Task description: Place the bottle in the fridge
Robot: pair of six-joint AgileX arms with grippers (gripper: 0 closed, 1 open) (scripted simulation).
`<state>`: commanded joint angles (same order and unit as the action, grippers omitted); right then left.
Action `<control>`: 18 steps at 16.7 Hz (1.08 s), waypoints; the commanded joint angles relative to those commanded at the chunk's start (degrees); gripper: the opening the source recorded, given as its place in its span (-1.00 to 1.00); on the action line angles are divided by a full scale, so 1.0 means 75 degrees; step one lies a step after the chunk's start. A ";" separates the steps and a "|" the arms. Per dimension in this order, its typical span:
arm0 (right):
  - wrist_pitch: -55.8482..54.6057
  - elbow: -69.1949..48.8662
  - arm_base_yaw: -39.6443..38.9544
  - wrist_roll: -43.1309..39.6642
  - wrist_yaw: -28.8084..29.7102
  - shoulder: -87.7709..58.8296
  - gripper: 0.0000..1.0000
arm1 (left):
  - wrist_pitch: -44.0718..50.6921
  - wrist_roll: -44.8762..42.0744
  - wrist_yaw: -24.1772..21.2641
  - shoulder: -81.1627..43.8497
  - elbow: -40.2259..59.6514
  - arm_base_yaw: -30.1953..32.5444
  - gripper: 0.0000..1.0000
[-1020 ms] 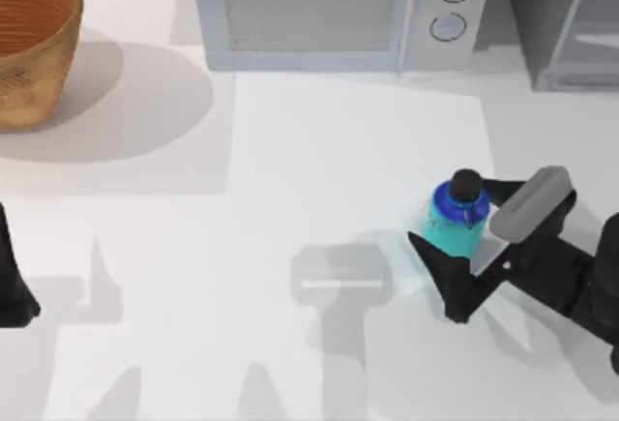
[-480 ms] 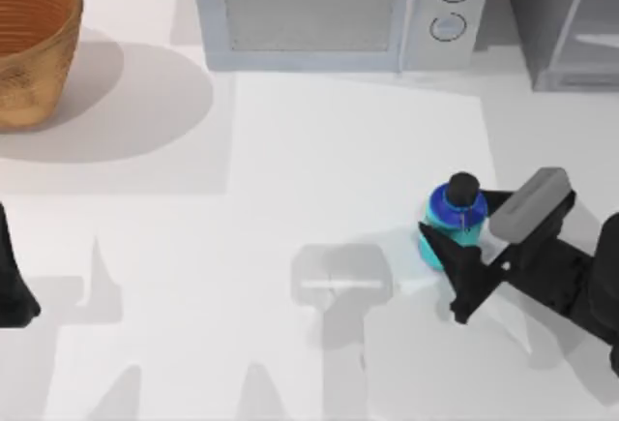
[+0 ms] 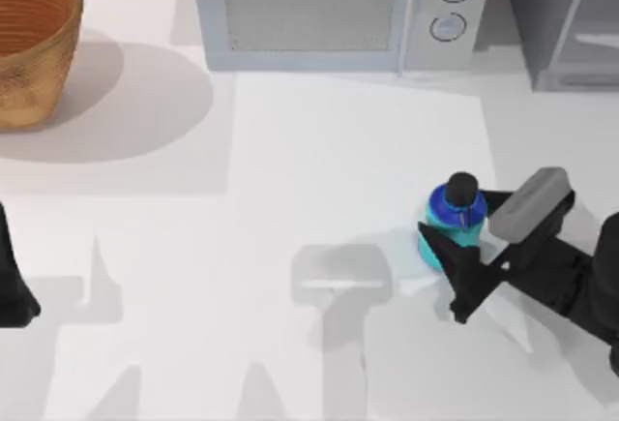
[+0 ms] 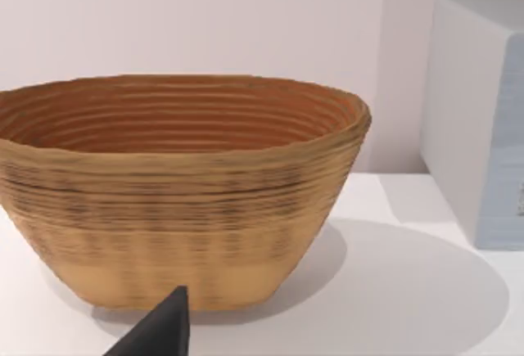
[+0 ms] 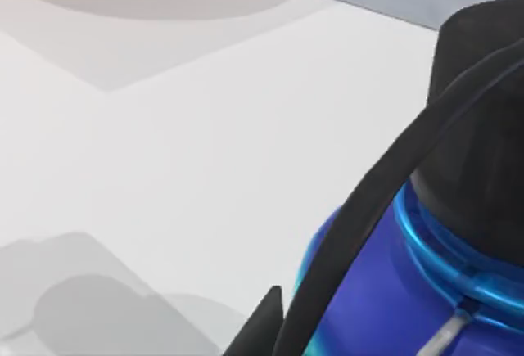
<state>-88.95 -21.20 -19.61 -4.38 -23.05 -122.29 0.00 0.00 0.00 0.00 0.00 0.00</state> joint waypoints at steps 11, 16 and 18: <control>0.1443 0.0215 0.1533 -0.0435 -0.1404 0.1439 -0.98 | 0.0000 0.0000 0.0000 0.0000 0.0000 0.0000 1.00; 0.2938 0.0396 0.3107 -0.0853 -0.3011 0.2863 -0.98 | 0.0000 0.0000 0.0000 0.0000 0.0000 0.0000 1.00; 0.3063 0.0440 0.3218 -0.0942 -0.3154 0.2986 -0.98 | 0.0000 0.0000 0.0000 0.0000 0.0000 0.0000 1.00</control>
<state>-65.97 -17.89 4.52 -11.44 -46.71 -99.90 0.00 0.00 0.00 0.00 0.00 0.00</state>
